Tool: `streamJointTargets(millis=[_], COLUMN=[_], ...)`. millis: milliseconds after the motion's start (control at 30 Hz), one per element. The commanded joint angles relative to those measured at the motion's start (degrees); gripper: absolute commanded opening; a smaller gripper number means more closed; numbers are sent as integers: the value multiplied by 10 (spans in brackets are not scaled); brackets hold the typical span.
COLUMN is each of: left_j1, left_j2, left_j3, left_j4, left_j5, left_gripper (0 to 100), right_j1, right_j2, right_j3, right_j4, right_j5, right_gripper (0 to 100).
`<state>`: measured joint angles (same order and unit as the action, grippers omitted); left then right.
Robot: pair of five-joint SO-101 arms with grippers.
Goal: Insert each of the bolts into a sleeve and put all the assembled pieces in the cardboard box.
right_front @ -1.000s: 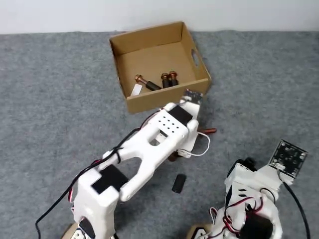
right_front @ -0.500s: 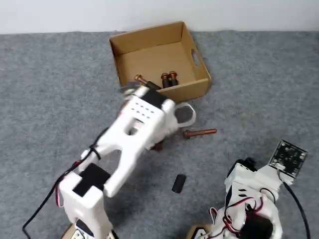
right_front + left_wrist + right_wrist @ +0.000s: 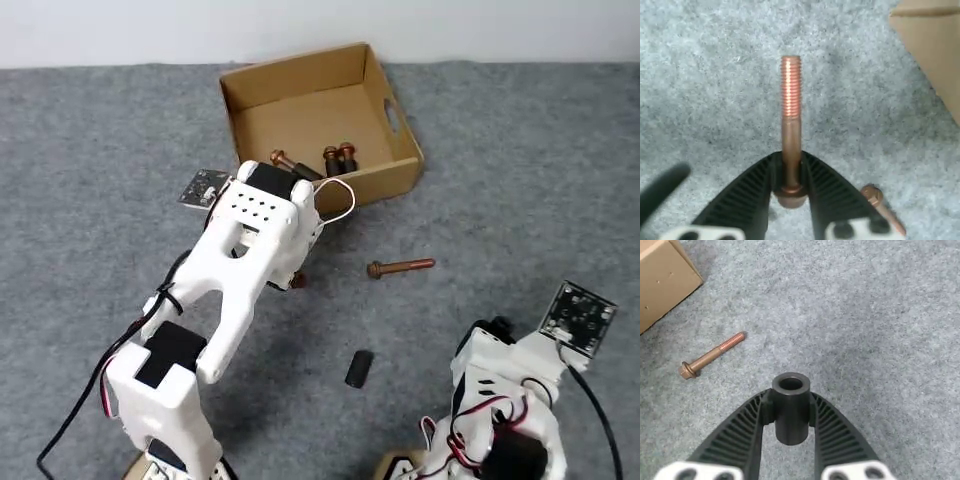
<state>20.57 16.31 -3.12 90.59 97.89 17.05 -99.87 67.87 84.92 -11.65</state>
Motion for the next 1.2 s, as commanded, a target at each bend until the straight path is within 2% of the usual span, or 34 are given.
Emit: streamJointTargets(millis=[0, 167, 300, 367, 667, 767, 900, 1067, 1167], left_j1=[14, 55, 47, 31, -5, -8, -8, -10, -9], left_j2=[-36, -32, -32, -32, -32, -31, -31, -31, -18], left_j3=[-23, -23, -23, -23, -23, -23, -23, -23, -23], left_j4=[18, 66, 77, 77, 98, 98, 93, 40, -7], left_j5=[-39, -188, -309, -421, -1034, -1189, -1317, -1458, -1500], left_gripper=[163, 198, 198, 198, 195, 195, 195, 195, 195], right_j1=[5, 5, 6, 6, 6, 6, 7, 7, 7], right_j2=[-2, -2, -2, -2, -2, -2, -2, -2, -2], right_j3=[-4, -4, -4, -4, -4, -4, -4, -4, -4], right_j4=[-7, -7, -7, -7, -7, -7, -7, -7, -7], right_j5=[5, 5, 5, 5, 5, 5, 5, 5, 5], right_gripper=[8, 8, 8, 8, 8, 8, 8, 8, 8])
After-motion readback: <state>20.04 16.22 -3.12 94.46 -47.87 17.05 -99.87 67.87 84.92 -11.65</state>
